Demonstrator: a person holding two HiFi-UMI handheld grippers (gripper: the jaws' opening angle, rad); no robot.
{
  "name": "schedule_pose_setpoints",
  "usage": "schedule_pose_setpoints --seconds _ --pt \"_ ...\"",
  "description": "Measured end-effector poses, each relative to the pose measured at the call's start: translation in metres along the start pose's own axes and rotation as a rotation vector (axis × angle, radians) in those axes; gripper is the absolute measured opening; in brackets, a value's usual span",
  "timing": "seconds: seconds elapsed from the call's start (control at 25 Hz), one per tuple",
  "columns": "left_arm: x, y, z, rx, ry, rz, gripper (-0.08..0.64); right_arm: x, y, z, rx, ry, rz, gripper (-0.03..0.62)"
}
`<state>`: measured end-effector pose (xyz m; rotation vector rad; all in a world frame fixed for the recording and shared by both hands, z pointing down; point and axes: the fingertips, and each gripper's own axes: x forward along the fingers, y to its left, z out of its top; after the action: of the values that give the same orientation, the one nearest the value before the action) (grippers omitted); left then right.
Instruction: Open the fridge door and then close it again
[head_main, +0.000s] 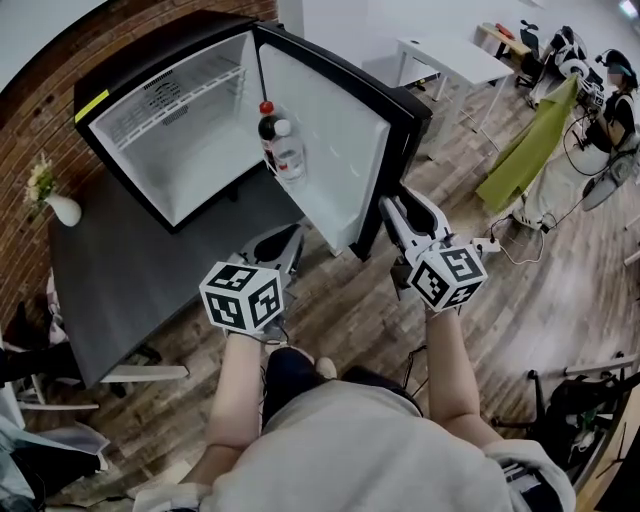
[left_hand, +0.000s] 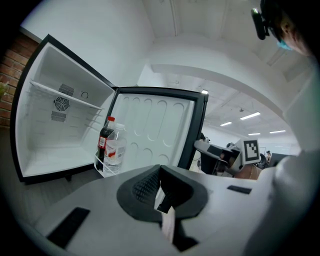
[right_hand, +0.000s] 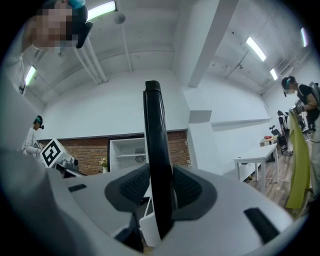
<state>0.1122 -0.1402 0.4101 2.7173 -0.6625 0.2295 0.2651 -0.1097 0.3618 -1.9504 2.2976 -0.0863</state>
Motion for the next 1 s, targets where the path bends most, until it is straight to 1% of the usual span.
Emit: schedule_pose_setpoints --seconds 0.12,0.36,0.56,0.84,1.0 --pt "-0.005 0.000 -0.002 -0.006 -0.003 0.012 0.008 0.000 0.010 -0.002 0.011 0.003 0.025 0.141" --pt "-0.016 0.004 -0.003 -0.017 -0.013 0.035 0.008 0.005 0.032 -0.005 0.004 0.021 0.088 0.141" --pt "-0.026 0.003 -0.003 -0.023 -0.026 0.059 0.008 0.004 0.050 -0.008 -0.027 0.033 0.137 0.132" --pt "-0.046 0.010 -0.006 -0.028 -0.030 0.104 0.008 0.009 0.086 -0.012 -0.033 0.066 0.250 0.141" --pt "-0.058 0.018 -0.006 -0.038 -0.034 0.140 0.008 0.015 0.110 -0.015 0.002 0.060 0.331 0.143"
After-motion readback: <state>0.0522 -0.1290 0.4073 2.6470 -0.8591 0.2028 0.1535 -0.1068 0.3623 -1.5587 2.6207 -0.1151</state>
